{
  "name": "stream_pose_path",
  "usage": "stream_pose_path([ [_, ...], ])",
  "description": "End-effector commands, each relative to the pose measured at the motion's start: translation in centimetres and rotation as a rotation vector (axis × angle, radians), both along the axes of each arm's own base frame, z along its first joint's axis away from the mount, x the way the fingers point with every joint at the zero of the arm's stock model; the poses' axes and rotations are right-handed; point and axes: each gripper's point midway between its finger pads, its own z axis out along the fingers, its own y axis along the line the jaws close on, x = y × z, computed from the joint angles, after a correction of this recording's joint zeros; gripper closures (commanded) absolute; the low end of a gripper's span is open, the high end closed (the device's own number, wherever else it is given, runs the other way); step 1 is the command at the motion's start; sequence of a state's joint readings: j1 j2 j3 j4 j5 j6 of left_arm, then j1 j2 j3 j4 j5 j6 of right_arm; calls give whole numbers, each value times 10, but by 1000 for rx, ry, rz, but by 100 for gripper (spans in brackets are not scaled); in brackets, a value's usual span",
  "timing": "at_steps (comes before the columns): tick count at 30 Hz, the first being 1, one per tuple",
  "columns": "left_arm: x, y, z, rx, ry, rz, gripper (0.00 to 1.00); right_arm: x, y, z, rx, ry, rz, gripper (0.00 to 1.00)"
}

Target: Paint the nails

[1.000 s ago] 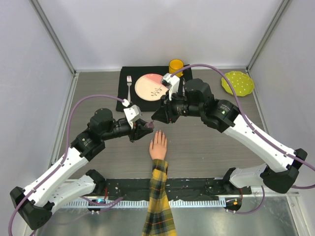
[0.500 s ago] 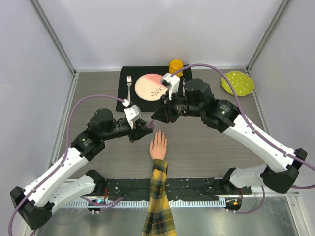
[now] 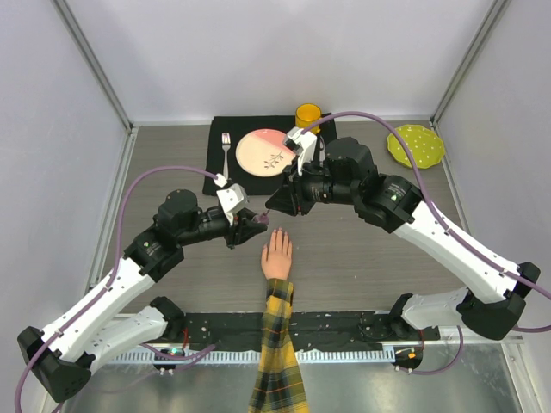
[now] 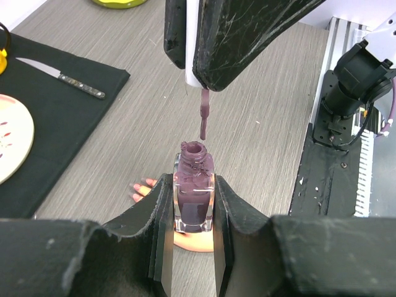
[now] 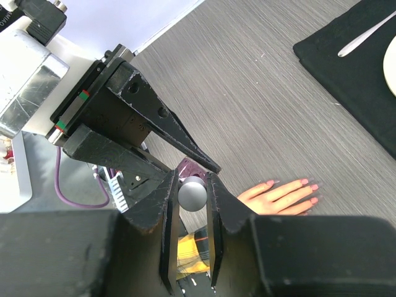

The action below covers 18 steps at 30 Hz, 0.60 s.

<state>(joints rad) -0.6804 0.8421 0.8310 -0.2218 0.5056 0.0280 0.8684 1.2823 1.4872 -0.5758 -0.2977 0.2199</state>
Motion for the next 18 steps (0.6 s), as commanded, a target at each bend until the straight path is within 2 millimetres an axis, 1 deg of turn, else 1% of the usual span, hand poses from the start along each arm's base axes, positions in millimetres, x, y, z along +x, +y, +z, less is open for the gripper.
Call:
stream_pose_path([
  [1,1,-1,10,-19,-37,-1,100,-2,-4,29,72,-57,-9,99],
  [7,2,-1,11,-20,-40,5,100,1,-5,32,87,-58,-30,99],
  [9,7,3,14,-26,-51,41,100,9,-9,32,81,-69,-86,99],
  [10,9,5,15,-30,-55,62,100,13,-12,28,74,-62,-118,99],
  [11,13,6,19,-40,-72,86,100,23,-18,24,59,-73,-181,99],
  [12,16,10,22,-51,-81,121,100,27,-21,22,55,-74,-215,99],
  [13,25,17,24,-53,-94,183,100,30,-25,13,42,-61,-248,99],
  [15,33,26,30,-63,-113,259,100,45,-38,7,38,-58,-332,99],
  [16,42,34,33,-61,-127,322,100,48,-42,-6,31,-28,-357,99],
  [17,45,36,35,-62,-133,344,100,51,-45,-11,40,-11,-366,99],
  [18,47,37,38,-67,-138,358,100,64,-56,-13,60,-7,-405,99],
])
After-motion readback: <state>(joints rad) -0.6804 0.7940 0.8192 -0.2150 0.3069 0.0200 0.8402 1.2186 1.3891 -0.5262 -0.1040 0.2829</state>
